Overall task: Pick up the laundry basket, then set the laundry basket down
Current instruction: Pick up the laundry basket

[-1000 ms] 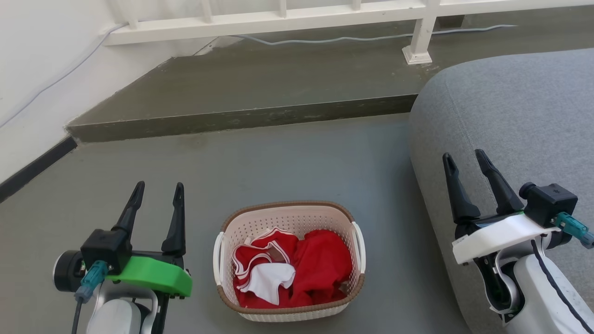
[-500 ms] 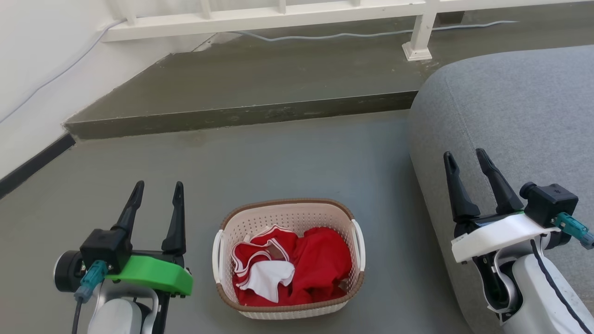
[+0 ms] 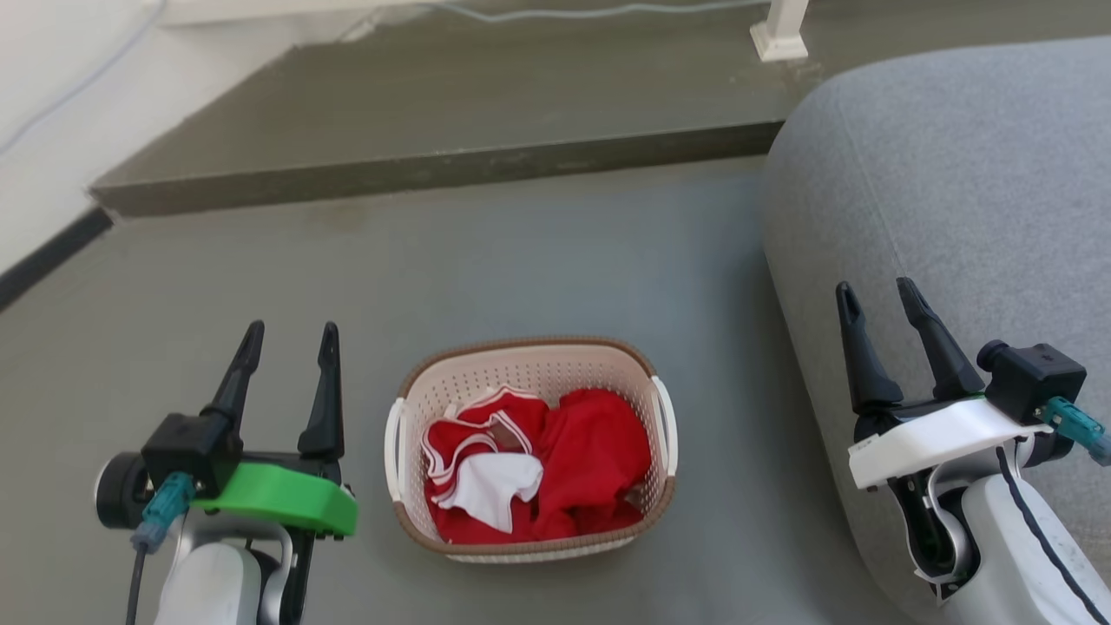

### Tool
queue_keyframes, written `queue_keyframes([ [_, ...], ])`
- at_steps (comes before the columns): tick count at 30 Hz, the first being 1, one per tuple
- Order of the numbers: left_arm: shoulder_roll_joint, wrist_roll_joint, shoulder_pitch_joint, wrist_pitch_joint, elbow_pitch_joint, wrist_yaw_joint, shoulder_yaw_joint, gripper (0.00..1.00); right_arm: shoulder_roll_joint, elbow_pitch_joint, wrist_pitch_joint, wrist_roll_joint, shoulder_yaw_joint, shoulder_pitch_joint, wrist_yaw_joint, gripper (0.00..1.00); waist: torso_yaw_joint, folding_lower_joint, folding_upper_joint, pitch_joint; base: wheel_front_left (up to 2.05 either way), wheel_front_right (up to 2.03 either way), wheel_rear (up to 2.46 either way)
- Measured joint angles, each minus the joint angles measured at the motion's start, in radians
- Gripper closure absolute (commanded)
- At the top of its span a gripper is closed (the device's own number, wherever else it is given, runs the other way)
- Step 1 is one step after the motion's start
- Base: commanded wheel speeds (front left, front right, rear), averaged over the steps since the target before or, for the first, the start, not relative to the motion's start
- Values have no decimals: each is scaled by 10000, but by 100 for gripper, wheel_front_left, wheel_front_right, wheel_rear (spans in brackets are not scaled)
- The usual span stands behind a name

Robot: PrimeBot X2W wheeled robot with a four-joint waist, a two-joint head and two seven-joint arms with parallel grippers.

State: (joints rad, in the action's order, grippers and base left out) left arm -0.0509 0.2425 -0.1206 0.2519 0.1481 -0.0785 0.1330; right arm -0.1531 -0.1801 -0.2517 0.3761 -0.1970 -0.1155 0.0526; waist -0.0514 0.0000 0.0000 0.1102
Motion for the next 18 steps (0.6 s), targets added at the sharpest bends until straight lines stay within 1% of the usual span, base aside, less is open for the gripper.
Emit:
queue_keyframes([
  [3,8,-23,-212,0,-6,-2,-12,0,42,-52,0,0,102,-59,6,0,-33,0,0,274,0,0,0],
  [5,10,-23,-326,0,-13,-4,-27,0,90,-69,0,0,169,-194,88,0,-54,0,0,471,0,0,0],
  [9,19,-21,-565,0,-8,-6,-46,0,219,-125,0,0,251,-504,92,0,-93,0,0,880,0,0,0],
  [13,23,-65,-828,0,56,-19,-46,0,265,-291,0,0,251,-802,176,0,-131,0,0,1301,0,0,0],
  [18,27,-205,-1256,0,263,-90,-42,0,334,-577,-2,0,290,-1247,203,0,-172,0,0,1842,0,0,0],
])
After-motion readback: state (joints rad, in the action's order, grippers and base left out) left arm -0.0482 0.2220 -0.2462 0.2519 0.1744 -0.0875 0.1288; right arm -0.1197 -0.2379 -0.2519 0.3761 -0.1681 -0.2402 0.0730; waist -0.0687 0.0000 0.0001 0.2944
